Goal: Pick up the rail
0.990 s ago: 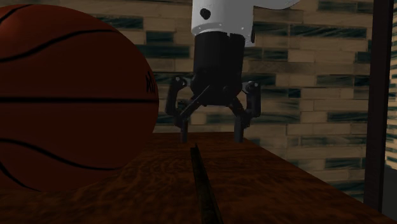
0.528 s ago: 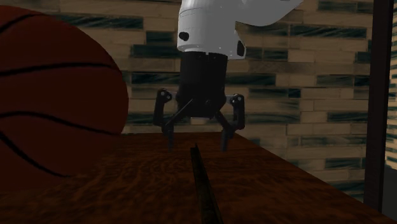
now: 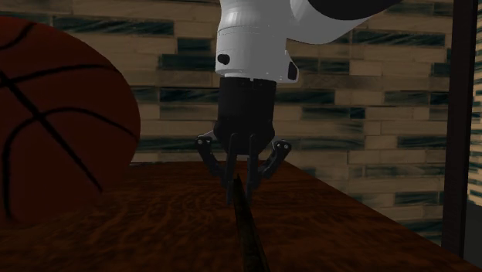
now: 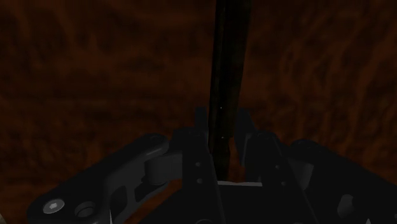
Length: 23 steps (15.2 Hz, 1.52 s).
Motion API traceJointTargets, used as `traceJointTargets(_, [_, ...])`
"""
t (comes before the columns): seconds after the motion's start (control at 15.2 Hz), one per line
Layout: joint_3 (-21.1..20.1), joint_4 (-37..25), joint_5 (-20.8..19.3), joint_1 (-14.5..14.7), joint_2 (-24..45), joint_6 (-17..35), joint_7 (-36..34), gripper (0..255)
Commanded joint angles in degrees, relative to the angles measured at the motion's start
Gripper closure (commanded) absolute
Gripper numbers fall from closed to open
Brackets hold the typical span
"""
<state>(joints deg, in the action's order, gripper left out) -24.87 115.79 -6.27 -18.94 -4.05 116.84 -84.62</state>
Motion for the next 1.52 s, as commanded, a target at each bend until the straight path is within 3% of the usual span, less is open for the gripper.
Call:
traceJointTargets(0.0, [-0.02,0.08,0.0,0.01,0.13,0.02,-0.03,255])
traceJointTargets(0.33, [0.02,0.11,0.0,-0.03,0.14,0.07,0.06,255])
traceJointTargets(1.45, [0.24,-10.29,1.01,-0.09,-1.09,-11.34,1.78,255])
